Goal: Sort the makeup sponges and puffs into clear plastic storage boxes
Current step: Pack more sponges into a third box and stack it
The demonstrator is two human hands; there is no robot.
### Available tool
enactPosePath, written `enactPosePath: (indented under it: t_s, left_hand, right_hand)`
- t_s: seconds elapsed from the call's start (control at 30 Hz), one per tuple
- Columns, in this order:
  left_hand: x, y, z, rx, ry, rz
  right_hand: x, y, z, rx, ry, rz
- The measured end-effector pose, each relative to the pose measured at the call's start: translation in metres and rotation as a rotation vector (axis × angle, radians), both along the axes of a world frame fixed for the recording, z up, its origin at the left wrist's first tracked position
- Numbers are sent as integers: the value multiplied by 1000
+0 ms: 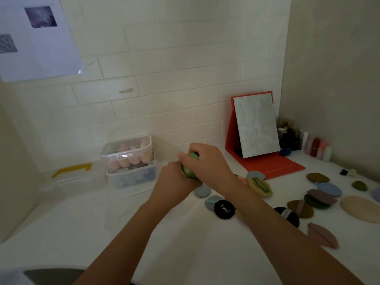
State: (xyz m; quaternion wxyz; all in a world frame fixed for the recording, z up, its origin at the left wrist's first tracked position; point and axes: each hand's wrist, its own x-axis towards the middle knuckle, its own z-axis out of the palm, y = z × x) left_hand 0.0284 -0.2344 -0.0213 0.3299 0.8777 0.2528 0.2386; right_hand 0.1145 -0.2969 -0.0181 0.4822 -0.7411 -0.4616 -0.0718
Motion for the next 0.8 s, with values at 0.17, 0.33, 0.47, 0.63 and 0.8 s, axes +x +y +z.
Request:
enactPosePath:
  t_s: [0.17,0.33,0.47,0.63,0.8]
  left_hand:
    - [2,13,-8,-118,102,-89]
    - [1,22,-8,-287,150,-289]
    - [15,30,0,-232,114,-293]
    - [46,56,10,97,210,-134]
    - [74,73,-4,481,545,-110]
  right_hand:
    - [2,8,-14,12,114,12]
    - [7,8,-20,100,216,44]
    - [18,2,-8,170,283,102]
    - [48,-11,-3,80,376,-4]
    - [76,-21,-12,-85,351,-169]
